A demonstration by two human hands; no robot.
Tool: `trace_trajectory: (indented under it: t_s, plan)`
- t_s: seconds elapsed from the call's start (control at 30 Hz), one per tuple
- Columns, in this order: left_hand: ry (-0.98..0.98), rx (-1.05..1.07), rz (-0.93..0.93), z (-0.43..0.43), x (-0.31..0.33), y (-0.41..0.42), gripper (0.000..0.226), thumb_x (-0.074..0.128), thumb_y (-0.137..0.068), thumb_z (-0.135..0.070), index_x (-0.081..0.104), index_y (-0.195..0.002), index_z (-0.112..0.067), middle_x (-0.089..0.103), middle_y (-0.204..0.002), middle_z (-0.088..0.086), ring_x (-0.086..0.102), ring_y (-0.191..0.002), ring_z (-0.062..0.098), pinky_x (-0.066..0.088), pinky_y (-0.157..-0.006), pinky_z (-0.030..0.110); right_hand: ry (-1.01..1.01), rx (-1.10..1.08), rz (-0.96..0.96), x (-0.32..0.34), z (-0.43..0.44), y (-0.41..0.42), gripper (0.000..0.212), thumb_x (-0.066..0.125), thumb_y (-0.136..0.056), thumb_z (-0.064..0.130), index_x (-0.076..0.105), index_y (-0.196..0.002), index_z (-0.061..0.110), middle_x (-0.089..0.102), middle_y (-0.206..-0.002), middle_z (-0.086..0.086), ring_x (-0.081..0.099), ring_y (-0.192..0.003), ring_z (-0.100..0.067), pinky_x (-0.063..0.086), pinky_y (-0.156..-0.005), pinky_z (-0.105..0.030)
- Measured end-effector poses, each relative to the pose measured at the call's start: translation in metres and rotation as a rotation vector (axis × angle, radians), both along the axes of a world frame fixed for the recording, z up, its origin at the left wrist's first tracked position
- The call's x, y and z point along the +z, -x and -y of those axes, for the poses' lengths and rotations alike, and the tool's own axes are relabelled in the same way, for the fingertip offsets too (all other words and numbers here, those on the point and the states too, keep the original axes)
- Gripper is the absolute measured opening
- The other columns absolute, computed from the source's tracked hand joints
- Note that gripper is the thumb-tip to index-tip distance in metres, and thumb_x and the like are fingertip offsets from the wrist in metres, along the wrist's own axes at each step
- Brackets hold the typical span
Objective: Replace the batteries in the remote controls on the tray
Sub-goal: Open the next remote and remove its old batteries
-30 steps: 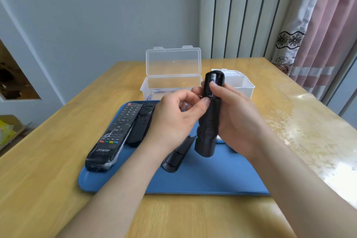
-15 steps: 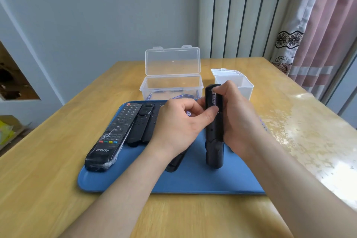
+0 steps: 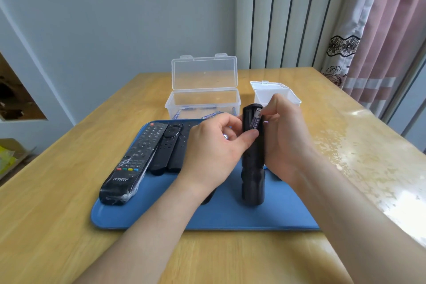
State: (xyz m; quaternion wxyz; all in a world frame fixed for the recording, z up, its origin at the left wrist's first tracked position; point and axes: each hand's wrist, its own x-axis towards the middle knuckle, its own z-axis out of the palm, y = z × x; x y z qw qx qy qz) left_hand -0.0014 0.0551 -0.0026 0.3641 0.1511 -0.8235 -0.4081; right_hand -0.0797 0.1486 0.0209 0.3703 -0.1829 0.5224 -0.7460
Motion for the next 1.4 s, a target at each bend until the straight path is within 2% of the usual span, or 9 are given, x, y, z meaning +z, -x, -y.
trace_trajectory:
  t_s: [0.2, 0.37, 0.53, 0.77, 0.83, 0.93, 1.03, 1.2, 1.4]
  plan:
    - [0.281, -0.011, -0.049, 0.008, -0.004, -0.002, 0.035, 0.073, -0.082, -0.02, 0.065, -0.115, -0.031, 0.044, -0.057, -0.012, 0.047, -0.06, 0.004, 0.037, -0.062, 0.014, -0.081, 0.079, -0.094, -0.008, 0.007, -0.007, 0.015, 0.045, -0.085, 0.022, 0.053, -0.086, 0.01, 0.057, -0.073, -0.01, 0.053, -0.062, -0.022, 0.04, -0.063, -0.033]
    - [-0.179, -0.103, -0.068, 0.015, -0.005, 0.004, 0.003, 0.058, -0.095, -0.02, 0.056, -0.093, -0.022, 0.063, -0.078, -0.008, 0.057, -0.062, 0.009, 0.051, -0.058, 0.023, -0.14, 0.011, -0.138, -0.013, 0.009, -0.003, 0.024, 0.06, -0.088, 0.021, 0.062, -0.11, 0.014, 0.072, -0.094, -0.009, 0.071, -0.081, -0.027, 0.049, -0.07, -0.031]
    - [-0.859, -0.206, -0.069, 0.032, 0.007, 0.0, 0.016, 0.036, -0.098, -0.008, 0.049, -0.091, -0.011, 0.066, -0.072, 0.012, 0.032, -0.045, 0.012, 0.016, -0.035, 0.016, -0.447, -0.282, -0.742, -0.022, 0.012, 0.003, 0.039, 0.055, -0.089, 0.011, 0.058, -0.127, 0.02, 0.067, -0.101, 0.002, 0.066, -0.094, -0.019, 0.049, -0.079, -0.029]
    - [-0.952, -0.313, 0.055, 0.036, 0.006, -0.004, 0.02, 0.039, -0.099, -0.014, 0.059, -0.103, -0.011, 0.051, -0.061, 0.005, 0.042, -0.049, 0.014, 0.03, -0.04, 0.019, -0.645, -0.348, -1.121, -0.024, 0.01, -0.002, 0.04, 0.048, -0.091, 0.009, 0.064, -0.126, 0.016, 0.063, -0.128, -0.002, 0.056, -0.118, -0.018, 0.038, -0.091, -0.023]
    - [-0.961, -0.346, 0.038, 0.033, 0.011, -0.005, 0.019, 0.04, -0.101, -0.011, 0.058, -0.104, -0.011, 0.057, -0.067, 0.006, 0.052, -0.055, 0.015, 0.044, -0.046, 0.02, -0.486, -0.367, -0.919, -0.02, 0.01, -0.001, 0.034, 0.049, -0.093, 0.008, 0.067, -0.12, 0.015, 0.069, -0.121, -0.001, 0.06, -0.114, -0.014, 0.043, -0.095, -0.021]
    - [-0.847, -0.374, -0.017, 0.029, 0.021, -0.001, 0.017, 0.038, -0.103, -0.006, 0.054, -0.099, -0.011, 0.069, -0.079, 0.008, 0.066, -0.069, 0.017, 0.057, -0.063, 0.025, -0.117, -0.134, -0.203, -0.009, 0.008, -0.003, 0.025, 0.048, -0.098, 0.009, 0.067, -0.114, 0.009, 0.073, -0.104, -0.008, 0.068, -0.097, -0.021, 0.054, -0.092, -0.033]
    - [-0.462, -0.306, 0.025, 0.021, 0.026, 0.016, 0.018, 0.038, -0.104, -0.015, 0.051, -0.095, -0.024, 0.072, -0.102, -0.002, 0.068, -0.084, 0.014, 0.057, -0.071, 0.031, 0.077, 0.074, 0.135, -0.006, 0.007, -0.002, 0.024, 0.048, -0.1, 0.014, 0.064, -0.116, 0.006, 0.069, -0.101, -0.015, 0.068, -0.095, -0.03, 0.054, -0.094, -0.043]
    - [-0.168, -0.281, 0.124, 0.022, 0.027, 0.053, 0.014, 0.042, -0.09, -0.038, 0.054, -0.085, -0.043, 0.068, -0.111, -0.016, 0.063, -0.107, 0.017, 0.05, -0.094, 0.047, 0.191, 0.032, 0.218, 0.001, 0.0, 0.024, 0.027, 0.055, -0.096, 0.009, 0.064, -0.117, -0.005, 0.069, -0.106, -0.019, 0.069, -0.094, -0.025, 0.058, -0.087, -0.032]
    - [-0.142, -0.22, 0.142, 0.025, 0.025, 0.105, 0.021, 0.053, -0.097, -0.026, 0.068, -0.084, -0.018, 0.068, -0.076, 0.001, 0.059, -0.07, 0.016, 0.05, -0.072, 0.033, 0.12, -0.186, 0.06, 0.006, 0.0, 0.076, 0.015, 0.056, -0.095, 0.0, 0.068, -0.096, -0.007, 0.072, -0.092, -0.018, 0.069, -0.073, -0.014, 0.058, -0.07, -0.017]
